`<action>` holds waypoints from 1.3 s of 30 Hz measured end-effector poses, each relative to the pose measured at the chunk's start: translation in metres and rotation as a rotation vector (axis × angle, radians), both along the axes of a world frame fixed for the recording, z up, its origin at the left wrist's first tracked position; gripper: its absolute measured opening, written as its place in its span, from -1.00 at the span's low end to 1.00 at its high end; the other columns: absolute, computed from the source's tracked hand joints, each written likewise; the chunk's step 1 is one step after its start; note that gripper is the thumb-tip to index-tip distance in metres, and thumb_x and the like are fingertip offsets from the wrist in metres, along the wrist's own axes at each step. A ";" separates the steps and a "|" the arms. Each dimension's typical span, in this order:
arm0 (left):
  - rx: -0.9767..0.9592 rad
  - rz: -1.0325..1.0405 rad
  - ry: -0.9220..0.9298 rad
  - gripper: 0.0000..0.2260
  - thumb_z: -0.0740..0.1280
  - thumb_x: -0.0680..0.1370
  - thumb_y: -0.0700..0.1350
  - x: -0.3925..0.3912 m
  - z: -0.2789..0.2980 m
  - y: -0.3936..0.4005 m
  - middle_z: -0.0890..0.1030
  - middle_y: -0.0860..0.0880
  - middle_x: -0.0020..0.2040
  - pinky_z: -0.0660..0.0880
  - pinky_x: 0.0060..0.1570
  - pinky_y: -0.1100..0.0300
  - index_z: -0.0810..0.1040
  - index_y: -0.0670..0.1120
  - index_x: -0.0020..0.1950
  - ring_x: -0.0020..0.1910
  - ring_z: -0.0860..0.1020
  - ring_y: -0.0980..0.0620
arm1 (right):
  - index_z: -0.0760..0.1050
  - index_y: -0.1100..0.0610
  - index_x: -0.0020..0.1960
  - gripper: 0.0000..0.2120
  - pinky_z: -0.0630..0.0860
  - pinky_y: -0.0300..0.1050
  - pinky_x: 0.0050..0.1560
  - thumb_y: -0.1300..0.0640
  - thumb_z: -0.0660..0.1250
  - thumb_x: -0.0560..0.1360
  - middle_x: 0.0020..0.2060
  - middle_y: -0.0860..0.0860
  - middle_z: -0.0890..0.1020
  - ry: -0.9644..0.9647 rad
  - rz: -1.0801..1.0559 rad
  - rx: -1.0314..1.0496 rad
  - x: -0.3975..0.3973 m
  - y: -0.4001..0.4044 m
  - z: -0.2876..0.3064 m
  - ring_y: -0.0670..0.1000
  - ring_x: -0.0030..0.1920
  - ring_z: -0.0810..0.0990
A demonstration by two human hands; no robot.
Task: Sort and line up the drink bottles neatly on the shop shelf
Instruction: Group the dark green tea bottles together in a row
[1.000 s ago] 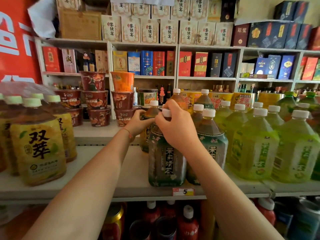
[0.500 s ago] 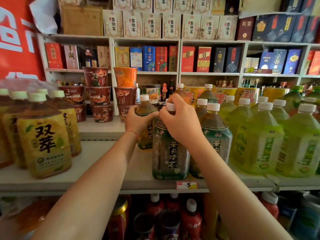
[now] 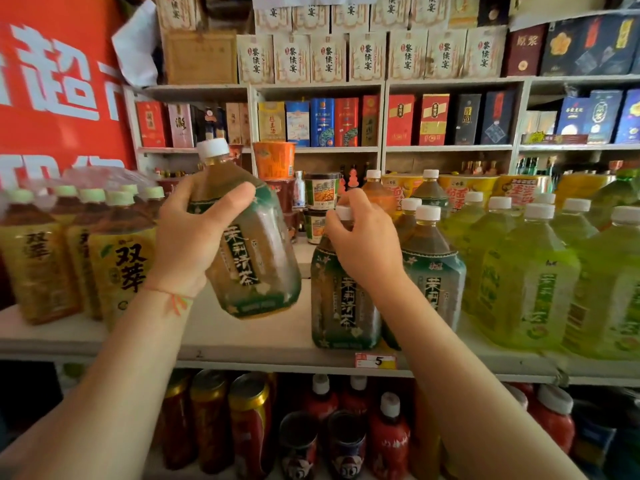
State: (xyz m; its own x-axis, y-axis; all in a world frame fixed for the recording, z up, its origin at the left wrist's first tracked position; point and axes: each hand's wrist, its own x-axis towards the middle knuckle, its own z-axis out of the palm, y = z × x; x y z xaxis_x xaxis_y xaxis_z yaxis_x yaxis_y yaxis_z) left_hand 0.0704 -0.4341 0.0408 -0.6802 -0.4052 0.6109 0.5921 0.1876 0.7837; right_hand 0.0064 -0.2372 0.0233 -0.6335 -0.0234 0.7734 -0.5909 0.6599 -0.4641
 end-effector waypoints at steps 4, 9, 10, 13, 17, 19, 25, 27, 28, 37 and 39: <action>-0.077 -0.127 -0.047 -0.58 0.54 0.19 0.25 0.041 0.005 0.028 0.73 0.02 -0.04 0.62 0.04 -0.09 0.68 0.11 -0.02 -0.01 0.70 -0.10 | 0.44 0.14 0.30 -0.57 0.44 -0.12 0.16 -0.14 0.13 0.61 0.16 -0.01 0.48 0.203 0.190 -0.105 0.040 0.006 -0.002 -0.05 0.17 0.44; -0.155 -0.155 -0.063 -0.49 0.59 0.20 0.24 0.052 0.008 0.066 0.73 0.05 -0.01 0.61 0.07 0.01 0.67 0.05 0.06 0.00 0.70 0.04 | 0.17 -0.01 0.49 -0.25 0.59 -0.13 0.16 -0.02 0.52 0.45 0.20 -0.10 0.57 -0.421 0.802 0.023 0.081 0.037 0.003 -0.15 0.18 0.60; -0.184 -0.147 -0.066 -0.51 0.62 0.21 0.23 0.052 0.008 0.075 0.72 0.08 -0.02 0.60 0.04 0.10 0.66 0.07 0.05 -0.02 0.68 0.10 | 0.16 -0.01 0.48 -0.20 0.59 -0.15 0.16 0.02 0.56 0.42 0.21 -0.09 0.57 -0.419 0.752 0.020 0.082 0.042 0.001 -0.16 0.18 0.60; -0.250 -0.117 -0.063 -0.66 0.61 0.34 0.13 0.048 0.004 0.099 0.68 0.15 -0.01 0.56 0.02 0.22 0.61 0.15 0.03 0.00 0.64 0.19 | 0.27 0.01 0.39 -0.22 0.61 -0.14 0.10 0.02 0.63 0.33 0.16 -0.10 0.59 -0.344 0.629 -0.181 0.082 0.048 -0.009 -0.17 0.12 0.62; -0.307 -0.221 -0.067 -0.64 0.51 0.43 0.20 0.042 0.005 0.119 0.65 0.12 0.07 0.57 0.15 0.12 0.57 0.11 0.15 0.09 0.62 0.15 | 0.34 -0.05 0.33 -0.27 0.57 -0.33 -0.05 0.00 0.65 0.29 0.07 -0.21 0.61 -0.218 0.520 -0.373 0.083 0.057 -0.019 -0.32 0.02 0.61; -0.353 -0.327 -0.057 -0.65 0.29 0.57 0.24 0.039 0.006 0.119 0.65 0.07 0.13 0.55 0.19 0.12 0.56 0.07 0.24 0.13 0.62 0.14 | 0.35 -0.08 0.33 -0.25 0.62 -0.20 0.05 -0.13 0.63 0.26 0.08 -0.18 0.63 -0.211 0.513 -0.441 0.082 0.061 -0.020 -0.25 0.06 0.63; -0.329 -0.310 -0.170 -0.63 0.24 0.67 -0.22 0.001 -0.042 0.068 0.52 0.05 0.34 0.54 0.26 0.04 0.47 0.21 0.36 0.35 0.50 0.03 | 0.38 -0.11 0.35 -0.22 0.61 0.03 0.16 -0.28 0.58 0.23 0.15 -0.16 0.62 -0.227 0.438 -0.454 0.073 0.061 -0.027 -0.14 0.15 0.61; -0.519 -0.494 -0.372 -0.24 0.49 0.52 -0.22 -0.015 -0.070 0.048 0.46 0.06 0.40 0.57 0.21 0.04 0.22 0.33 0.52 0.34 0.51 0.04 | 0.38 -0.10 0.35 -0.23 0.61 0.02 0.16 -0.26 0.59 0.24 0.16 -0.17 0.62 -0.214 0.424 -0.455 0.072 0.058 -0.029 -0.16 0.15 0.61; -0.610 -0.514 -0.415 -0.06 0.56 0.45 -0.21 -0.022 -0.080 0.044 0.44 0.08 0.40 0.59 0.20 0.02 0.07 0.37 0.56 0.30 0.54 0.07 | 0.38 -0.10 0.36 -0.23 0.61 0.01 0.16 -0.25 0.59 0.25 0.16 -0.16 0.61 -0.210 0.415 -0.458 0.071 0.056 -0.029 -0.16 0.15 0.61; -0.834 -0.214 -0.318 -0.49 0.46 0.52 -0.14 -0.067 -0.103 0.052 0.57 0.20 0.10 0.57 0.07 0.32 0.39 0.07 0.43 0.13 0.55 0.17 | 0.28 -0.05 0.42 -0.19 0.56 -0.23 0.15 -0.12 0.60 0.30 0.17 -0.22 0.53 -0.129 0.388 -0.385 0.058 0.031 -0.034 -0.23 0.17 0.55; -0.819 -0.202 -0.366 -0.66 0.41 0.56 -0.22 -0.055 -0.096 0.047 0.56 0.24 0.03 0.53 -0.08 0.44 0.48 0.10 0.25 0.02 0.56 0.20 | 0.27 -0.04 0.43 -0.18 0.55 -0.16 0.21 -0.12 0.60 0.30 0.22 -0.15 0.53 -0.109 0.374 -0.347 0.053 0.024 -0.036 -0.16 0.22 0.53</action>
